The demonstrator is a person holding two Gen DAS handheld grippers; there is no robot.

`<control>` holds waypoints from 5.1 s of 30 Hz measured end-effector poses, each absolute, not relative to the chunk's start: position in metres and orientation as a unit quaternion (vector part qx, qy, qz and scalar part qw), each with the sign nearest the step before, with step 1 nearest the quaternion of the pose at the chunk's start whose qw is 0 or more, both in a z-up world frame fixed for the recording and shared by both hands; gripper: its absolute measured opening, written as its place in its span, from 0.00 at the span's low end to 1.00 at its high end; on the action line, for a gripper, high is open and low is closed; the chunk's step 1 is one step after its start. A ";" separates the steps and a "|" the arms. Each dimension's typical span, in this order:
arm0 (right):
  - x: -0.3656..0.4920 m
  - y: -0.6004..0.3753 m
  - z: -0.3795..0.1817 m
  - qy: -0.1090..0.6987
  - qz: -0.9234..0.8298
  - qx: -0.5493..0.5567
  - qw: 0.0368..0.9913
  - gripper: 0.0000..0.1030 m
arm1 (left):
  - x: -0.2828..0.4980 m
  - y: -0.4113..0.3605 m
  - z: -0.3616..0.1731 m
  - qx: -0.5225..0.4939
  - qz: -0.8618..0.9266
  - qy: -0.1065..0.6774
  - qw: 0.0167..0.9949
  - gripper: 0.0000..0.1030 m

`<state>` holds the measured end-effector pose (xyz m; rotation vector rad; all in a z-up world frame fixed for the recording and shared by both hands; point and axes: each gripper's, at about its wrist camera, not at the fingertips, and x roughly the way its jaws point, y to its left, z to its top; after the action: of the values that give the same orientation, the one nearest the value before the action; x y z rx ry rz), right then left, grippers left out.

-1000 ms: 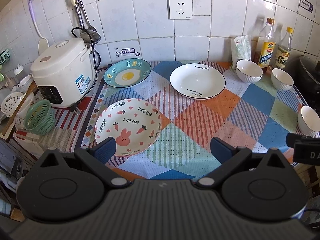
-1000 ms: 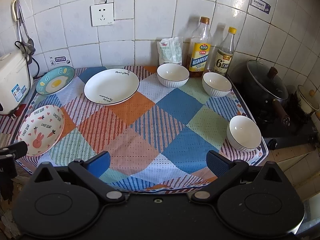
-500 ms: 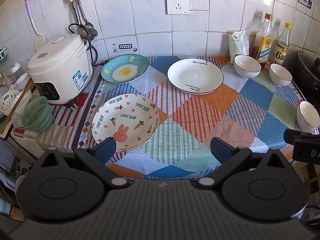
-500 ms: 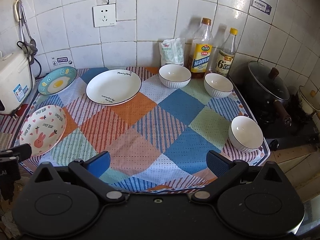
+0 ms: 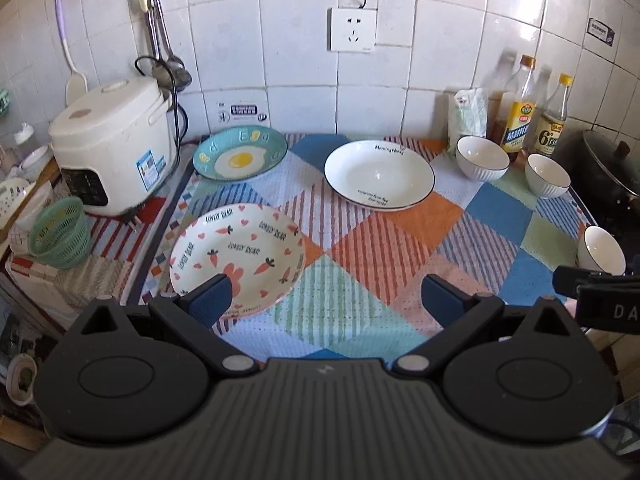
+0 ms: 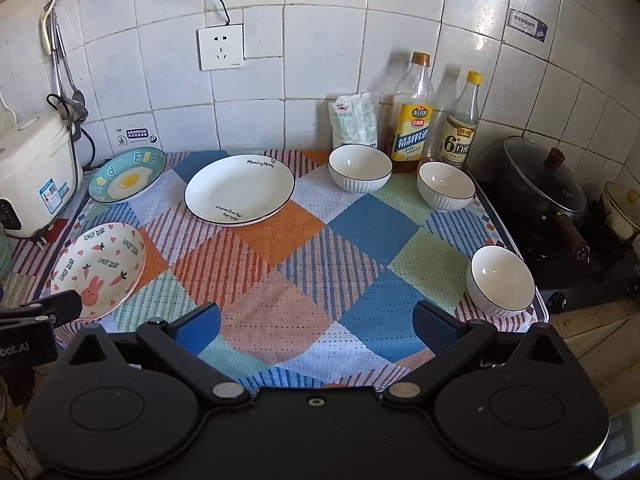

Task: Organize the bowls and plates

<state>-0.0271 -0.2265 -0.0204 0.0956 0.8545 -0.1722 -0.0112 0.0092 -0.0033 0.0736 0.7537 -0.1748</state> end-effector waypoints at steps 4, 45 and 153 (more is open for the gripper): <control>-0.027 -0.226 -0.021 0.414 -0.084 0.046 0.905 1.00 | -0.010 0.008 -0.004 0.032 -0.090 0.372 0.923 1.00; 0.007 -0.246 -0.025 0.218 -0.009 -0.033 0.975 1.00 | 0.085 0.005 -0.028 0.004 -0.119 0.412 0.903 0.97; 0.075 -0.289 -0.154 0.398 -0.006 0.080 0.914 0.41 | 0.154 -0.074 -0.120 0.052 -0.168 0.537 0.825 0.32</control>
<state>0.0751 -0.2889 -0.1539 0.1647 0.8190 -0.0122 0.1539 -0.0744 -0.1200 0.1109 1.1423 -0.3576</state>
